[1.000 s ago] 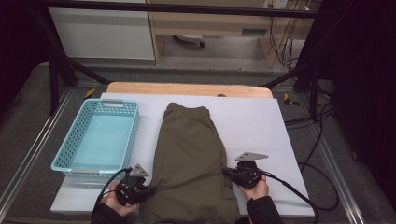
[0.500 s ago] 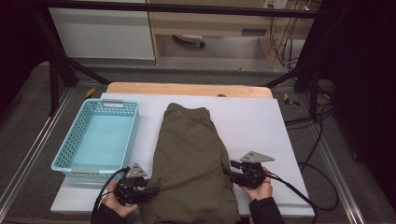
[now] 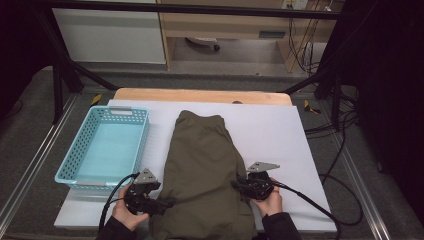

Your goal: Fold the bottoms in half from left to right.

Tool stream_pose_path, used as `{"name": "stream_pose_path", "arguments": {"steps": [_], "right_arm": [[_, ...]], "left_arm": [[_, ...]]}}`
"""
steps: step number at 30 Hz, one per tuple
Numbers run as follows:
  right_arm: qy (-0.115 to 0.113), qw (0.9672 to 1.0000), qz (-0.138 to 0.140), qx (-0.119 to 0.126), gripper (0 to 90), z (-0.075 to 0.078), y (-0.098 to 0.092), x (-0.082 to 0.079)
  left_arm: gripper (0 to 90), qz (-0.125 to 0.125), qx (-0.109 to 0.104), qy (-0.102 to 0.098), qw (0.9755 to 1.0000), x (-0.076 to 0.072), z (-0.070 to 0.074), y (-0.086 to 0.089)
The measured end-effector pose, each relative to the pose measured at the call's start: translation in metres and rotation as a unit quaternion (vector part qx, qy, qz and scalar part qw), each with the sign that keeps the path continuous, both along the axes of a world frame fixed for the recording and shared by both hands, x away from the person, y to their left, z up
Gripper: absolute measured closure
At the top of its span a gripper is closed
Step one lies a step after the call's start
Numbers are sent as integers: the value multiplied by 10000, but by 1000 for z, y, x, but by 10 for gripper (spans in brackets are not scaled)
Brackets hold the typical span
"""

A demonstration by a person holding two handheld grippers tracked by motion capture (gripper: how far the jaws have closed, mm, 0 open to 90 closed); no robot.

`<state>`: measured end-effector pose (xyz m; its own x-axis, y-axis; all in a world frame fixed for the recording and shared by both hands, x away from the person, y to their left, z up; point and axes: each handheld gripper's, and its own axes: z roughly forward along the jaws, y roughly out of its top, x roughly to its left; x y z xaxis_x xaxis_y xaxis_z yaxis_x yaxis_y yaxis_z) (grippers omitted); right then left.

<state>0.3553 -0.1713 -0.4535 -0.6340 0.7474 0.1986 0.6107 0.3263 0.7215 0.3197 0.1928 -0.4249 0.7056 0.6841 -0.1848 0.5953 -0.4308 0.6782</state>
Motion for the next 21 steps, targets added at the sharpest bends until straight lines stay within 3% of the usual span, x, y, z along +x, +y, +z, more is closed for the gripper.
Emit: {"name": "stream_pose_path", "arguments": {"steps": [3,10,15,18,21], "right_arm": [[20,10000,24,-42,864,3,-2,-2],[-218,9995,-27,-214,874,18,-15,-10],[-165,9993,-87,-336,867,9,-18,-6],[-149,9994,-81,-308,843,5,-18,-5],[-329,9990,-102,-273,727,8,-19,-8]], "left_arm": [[150,14,-8,-23,10000,1,-1,0],[128,17,-23,-63,10000,1,0,1],[118,13,-30,-80,10000,0,0,1],[112,5,-28,-91,10000,0,1,1],[107,-4,-44,-102,9999,0,2,1]]}}
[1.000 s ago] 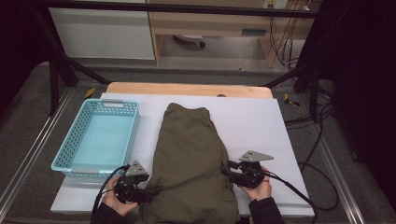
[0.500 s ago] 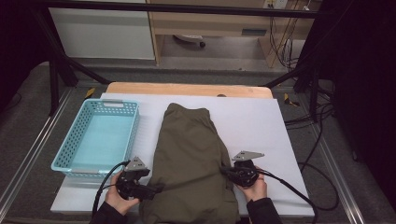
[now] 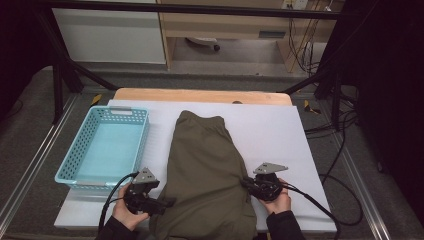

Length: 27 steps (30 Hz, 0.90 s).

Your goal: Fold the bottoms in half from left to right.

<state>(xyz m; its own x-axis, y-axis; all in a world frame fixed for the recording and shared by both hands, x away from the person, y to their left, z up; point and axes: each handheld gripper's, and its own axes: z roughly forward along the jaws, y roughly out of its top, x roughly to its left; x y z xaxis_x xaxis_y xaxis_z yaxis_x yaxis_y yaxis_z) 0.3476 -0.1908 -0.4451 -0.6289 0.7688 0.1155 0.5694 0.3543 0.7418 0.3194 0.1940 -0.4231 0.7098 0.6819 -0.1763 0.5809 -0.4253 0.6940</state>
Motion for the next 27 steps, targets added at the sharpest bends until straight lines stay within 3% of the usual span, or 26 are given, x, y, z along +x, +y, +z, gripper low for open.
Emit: {"name": "stream_pose_path", "arguments": {"steps": [6,11,20,27], "right_arm": [[-325,9993,26,157,433,5,-5,0],[-390,9990,44,189,261,5,-5,1],[-324,9987,148,359,118,6,-5,1],[-409,9986,90,332,34,7,-6,0]], "left_arm": [[88,-22,48,-18,10000,2,3,0],[81,-50,71,-36,10000,2,6,-2],[70,-87,81,-94,9999,7,15,-6],[65,-93,87,-149,9998,15,23,-9]]}}
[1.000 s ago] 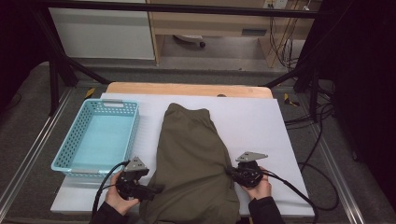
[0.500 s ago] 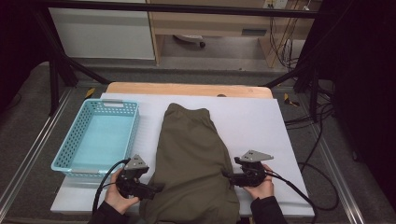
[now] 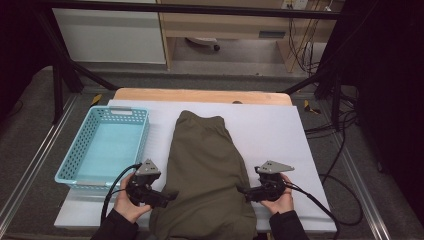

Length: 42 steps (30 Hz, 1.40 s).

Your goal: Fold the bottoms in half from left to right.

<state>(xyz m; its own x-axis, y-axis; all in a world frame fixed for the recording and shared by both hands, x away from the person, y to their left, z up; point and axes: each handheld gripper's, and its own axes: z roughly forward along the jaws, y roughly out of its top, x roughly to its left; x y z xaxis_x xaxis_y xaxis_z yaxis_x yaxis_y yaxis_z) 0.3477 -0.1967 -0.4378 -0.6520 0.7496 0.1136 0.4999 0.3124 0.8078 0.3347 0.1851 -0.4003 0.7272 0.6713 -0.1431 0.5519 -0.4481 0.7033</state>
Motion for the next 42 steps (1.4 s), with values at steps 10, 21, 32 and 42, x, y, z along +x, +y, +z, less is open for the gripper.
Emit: {"name": "stream_pose_path", "arguments": {"steps": [10,21,32,42], "right_arm": [[42,10000,-35,3,4,0,-1,0],[52,10000,-52,27,4,1,-1,0],[62,10000,-60,50,4,2,-1,0],[70,10000,-45,20,4,1,-1,0]], "left_arm": [[61,26,-48,-57,10000,13,10,-4],[60,39,-104,-79,9999,25,19,-8],[61,78,-96,-122,9998,47,34,-19],[62,259,-157,-126,9995,71,41,-21]]}}
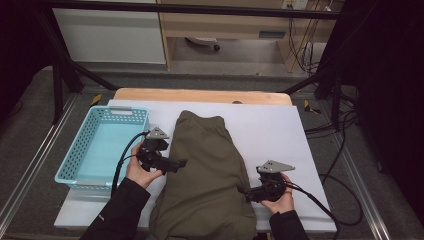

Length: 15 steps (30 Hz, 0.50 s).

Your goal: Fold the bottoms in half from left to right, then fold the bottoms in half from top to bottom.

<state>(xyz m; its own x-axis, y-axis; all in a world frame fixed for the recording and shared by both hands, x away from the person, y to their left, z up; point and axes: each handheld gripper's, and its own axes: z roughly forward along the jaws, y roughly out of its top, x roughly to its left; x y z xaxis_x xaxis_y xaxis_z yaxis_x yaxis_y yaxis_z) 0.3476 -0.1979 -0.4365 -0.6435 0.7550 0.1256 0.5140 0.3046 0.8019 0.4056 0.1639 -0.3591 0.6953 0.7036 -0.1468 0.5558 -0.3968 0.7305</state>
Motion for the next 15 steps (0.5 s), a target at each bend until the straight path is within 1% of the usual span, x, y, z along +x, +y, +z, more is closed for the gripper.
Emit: {"name": "stream_pose_path", "arguments": {"steps": [4,6,9,11,13,15], "right_arm": [[16,10000,-2,-2,4,0,0,0],[6,10000,4,12,4,0,0,0],[1,10000,9,4,4,0,0,0],[5,10000,13,30,4,0,0,0],[25,10000,4,49,4,0,1,0],[49,10000,1,15,4,-1,1,0]], "left_arm": [[63,53,-9,14,10000,9,2,0],[62,84,38,-6,10000,13,4,0],[63,140,15,3,9999,19,5,1],[65,165,-41,1,9999,22,4,1],[67,172,-38,28,9998,26,4,1],[67,193,-26,30,9998,30,2,0]]}}
